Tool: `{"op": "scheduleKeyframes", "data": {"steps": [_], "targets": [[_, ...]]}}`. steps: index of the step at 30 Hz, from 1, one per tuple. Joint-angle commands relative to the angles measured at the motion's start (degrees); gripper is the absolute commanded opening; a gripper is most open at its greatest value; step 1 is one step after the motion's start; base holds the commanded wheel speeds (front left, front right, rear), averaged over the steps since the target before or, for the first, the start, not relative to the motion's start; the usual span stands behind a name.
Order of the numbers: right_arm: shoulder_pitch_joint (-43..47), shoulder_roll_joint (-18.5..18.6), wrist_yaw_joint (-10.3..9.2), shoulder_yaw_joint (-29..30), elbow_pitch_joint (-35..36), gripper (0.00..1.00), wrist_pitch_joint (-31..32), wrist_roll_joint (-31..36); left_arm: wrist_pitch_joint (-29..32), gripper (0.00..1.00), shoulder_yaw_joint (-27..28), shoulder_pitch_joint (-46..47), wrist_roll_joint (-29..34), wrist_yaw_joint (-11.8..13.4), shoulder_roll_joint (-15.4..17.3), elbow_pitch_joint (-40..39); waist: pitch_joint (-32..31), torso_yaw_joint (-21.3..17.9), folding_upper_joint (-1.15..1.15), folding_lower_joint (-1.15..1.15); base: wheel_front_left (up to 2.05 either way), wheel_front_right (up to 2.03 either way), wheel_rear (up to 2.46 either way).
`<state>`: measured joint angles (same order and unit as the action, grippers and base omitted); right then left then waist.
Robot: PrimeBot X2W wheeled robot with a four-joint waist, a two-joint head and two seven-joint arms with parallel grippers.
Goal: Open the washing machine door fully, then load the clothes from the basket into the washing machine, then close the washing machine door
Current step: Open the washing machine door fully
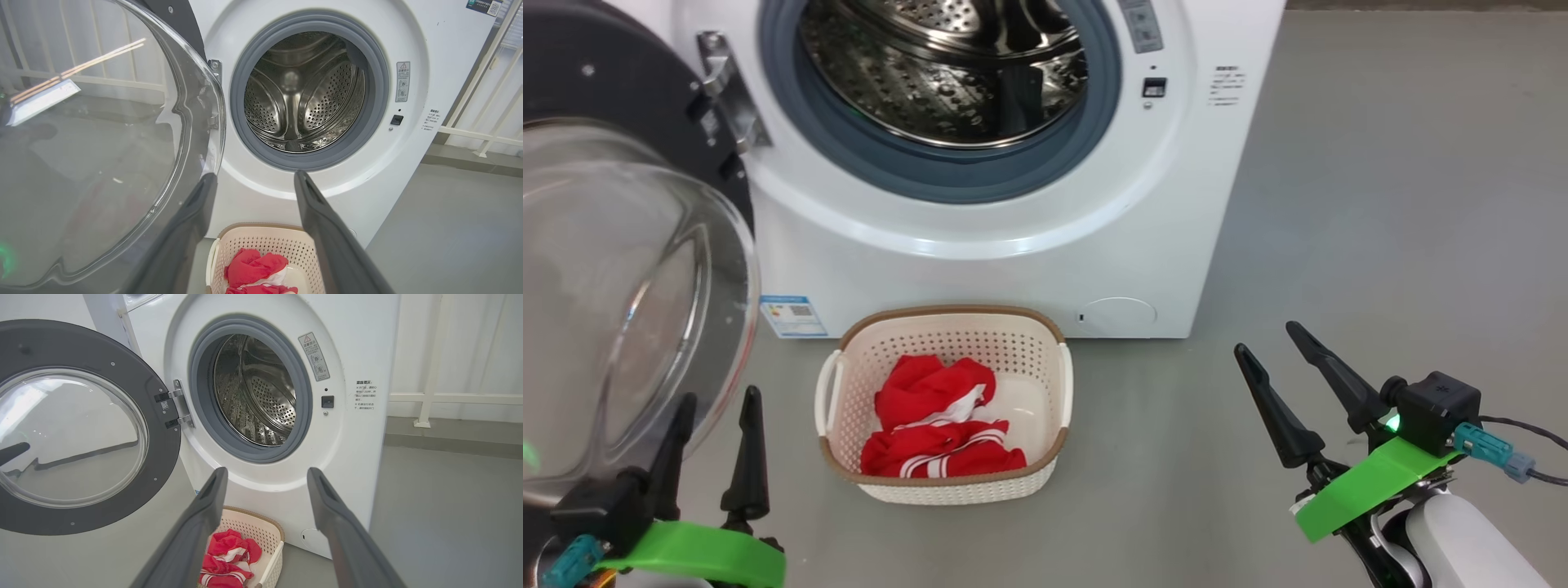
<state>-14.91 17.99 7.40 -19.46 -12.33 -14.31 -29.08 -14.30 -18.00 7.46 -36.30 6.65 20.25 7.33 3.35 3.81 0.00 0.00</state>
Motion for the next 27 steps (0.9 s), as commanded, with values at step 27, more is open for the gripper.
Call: {"op": "scheduleKeyframes", "data": {"steps": [27], "targets": [[0.49,1.67,0.09,2.17,1.52,1.0,-0.69,0.74,-0.69,1.0,8.53,-4.11,7.44,-2.13,-2.47,-2.95,-0.77,-7.45,0.0,0.0,0.0,0.0,0.0]]}}
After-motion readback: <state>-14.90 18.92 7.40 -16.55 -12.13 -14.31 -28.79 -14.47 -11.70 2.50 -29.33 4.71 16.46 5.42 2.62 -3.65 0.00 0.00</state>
